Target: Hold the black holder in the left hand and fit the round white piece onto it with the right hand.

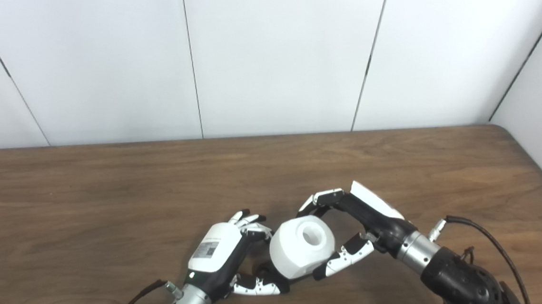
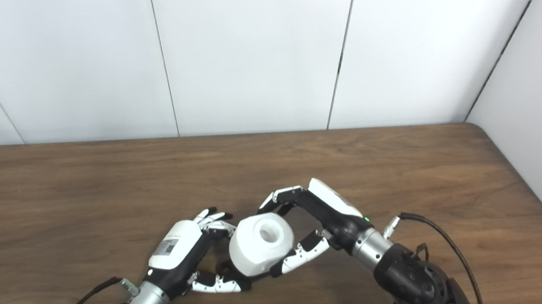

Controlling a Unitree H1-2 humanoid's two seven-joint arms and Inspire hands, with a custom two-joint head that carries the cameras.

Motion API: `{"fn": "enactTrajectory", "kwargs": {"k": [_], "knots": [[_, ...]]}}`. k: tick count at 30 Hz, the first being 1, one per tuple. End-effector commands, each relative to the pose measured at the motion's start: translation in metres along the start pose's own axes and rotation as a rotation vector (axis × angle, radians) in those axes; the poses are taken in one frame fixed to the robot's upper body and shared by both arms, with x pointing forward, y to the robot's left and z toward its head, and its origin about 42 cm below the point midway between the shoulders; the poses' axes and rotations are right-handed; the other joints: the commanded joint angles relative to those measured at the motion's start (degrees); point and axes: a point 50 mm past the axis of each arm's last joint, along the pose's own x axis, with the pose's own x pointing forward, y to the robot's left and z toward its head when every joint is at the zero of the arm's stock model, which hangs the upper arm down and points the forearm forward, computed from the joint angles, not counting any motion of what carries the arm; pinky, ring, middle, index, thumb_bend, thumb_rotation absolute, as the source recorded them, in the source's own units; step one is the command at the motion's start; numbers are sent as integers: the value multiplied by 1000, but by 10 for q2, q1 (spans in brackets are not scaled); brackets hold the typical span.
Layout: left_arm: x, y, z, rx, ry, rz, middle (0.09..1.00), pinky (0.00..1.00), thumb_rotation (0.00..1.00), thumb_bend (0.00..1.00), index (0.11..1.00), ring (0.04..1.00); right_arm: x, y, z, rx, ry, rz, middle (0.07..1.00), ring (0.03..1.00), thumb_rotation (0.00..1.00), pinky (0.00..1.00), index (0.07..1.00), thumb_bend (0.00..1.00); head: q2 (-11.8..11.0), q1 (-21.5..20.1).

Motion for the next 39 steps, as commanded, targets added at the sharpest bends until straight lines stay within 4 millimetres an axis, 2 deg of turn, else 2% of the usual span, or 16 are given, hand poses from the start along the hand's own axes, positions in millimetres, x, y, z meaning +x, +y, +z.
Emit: {"fn": "enactTrajectory", "kwargs": {"k": [1,11,24,39], "knots": [[0,-9,12,-40,-11,15,706,985,65,525,481,885,3,-17,13,-55,-75,-12,655,752,139,686,479,525,1,-2],[3,-13,18,-35,-11,22,702,971,65,525,481,880,2,-25,17,-103,-77,33,655,750,139,689,479,526,6,0],[4,-12,19,-47,-15,32,704,977,65,525,480,880,3,-25,20,-148,-73,65,658,748,140,673,479,525,6,1],[3,-8,22,-48,-18,38,702,965,65,525,481,875,6,-27,19,-272,-156,73,649,723,138,636,478,525,10,0]]}}
